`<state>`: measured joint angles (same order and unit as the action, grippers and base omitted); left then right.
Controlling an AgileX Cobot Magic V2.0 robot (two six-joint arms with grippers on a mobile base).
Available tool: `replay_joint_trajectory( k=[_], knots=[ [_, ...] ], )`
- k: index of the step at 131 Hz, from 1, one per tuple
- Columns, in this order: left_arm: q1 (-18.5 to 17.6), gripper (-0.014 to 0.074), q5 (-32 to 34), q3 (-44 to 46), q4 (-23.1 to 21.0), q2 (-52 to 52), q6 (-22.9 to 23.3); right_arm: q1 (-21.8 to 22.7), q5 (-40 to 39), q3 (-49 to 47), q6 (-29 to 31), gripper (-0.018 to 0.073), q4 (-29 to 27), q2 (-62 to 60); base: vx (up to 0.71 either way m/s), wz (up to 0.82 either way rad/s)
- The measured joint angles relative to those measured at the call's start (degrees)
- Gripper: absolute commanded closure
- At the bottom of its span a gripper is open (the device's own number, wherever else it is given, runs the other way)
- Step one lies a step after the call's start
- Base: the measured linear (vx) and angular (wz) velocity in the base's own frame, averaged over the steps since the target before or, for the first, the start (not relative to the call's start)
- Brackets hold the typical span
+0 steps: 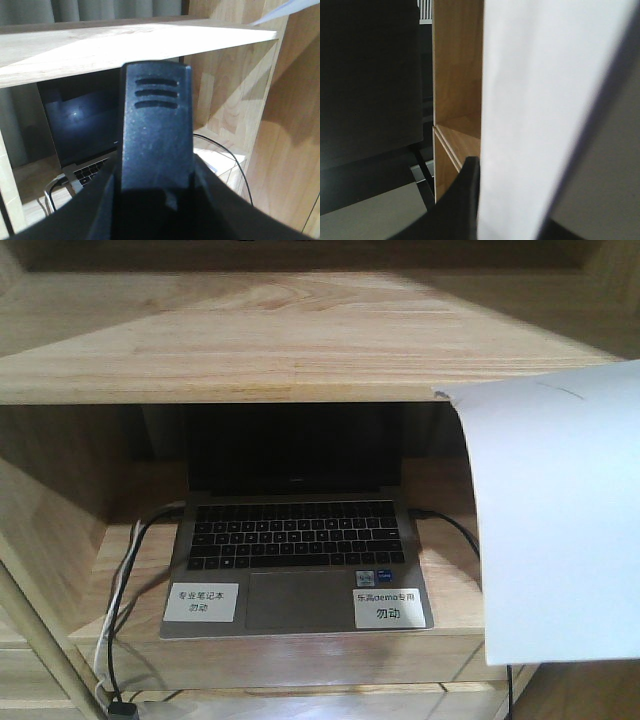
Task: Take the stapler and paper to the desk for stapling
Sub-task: 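Pull the white paper off the shelf with the right gripper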
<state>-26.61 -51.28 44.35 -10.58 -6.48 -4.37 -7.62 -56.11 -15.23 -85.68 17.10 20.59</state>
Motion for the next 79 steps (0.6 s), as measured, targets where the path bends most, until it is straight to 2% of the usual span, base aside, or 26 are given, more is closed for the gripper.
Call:
replay_joint_trajectory(
  k=[79],
  knots=[
    [0.00, 0.0603, 0.00, 0.00, 0.00, 0.00, 0.00, 0.00, 0.14, 0.00, 0.00, 0.0561, 0.35, -0.01, 0.00, 0.00]
  ],
)
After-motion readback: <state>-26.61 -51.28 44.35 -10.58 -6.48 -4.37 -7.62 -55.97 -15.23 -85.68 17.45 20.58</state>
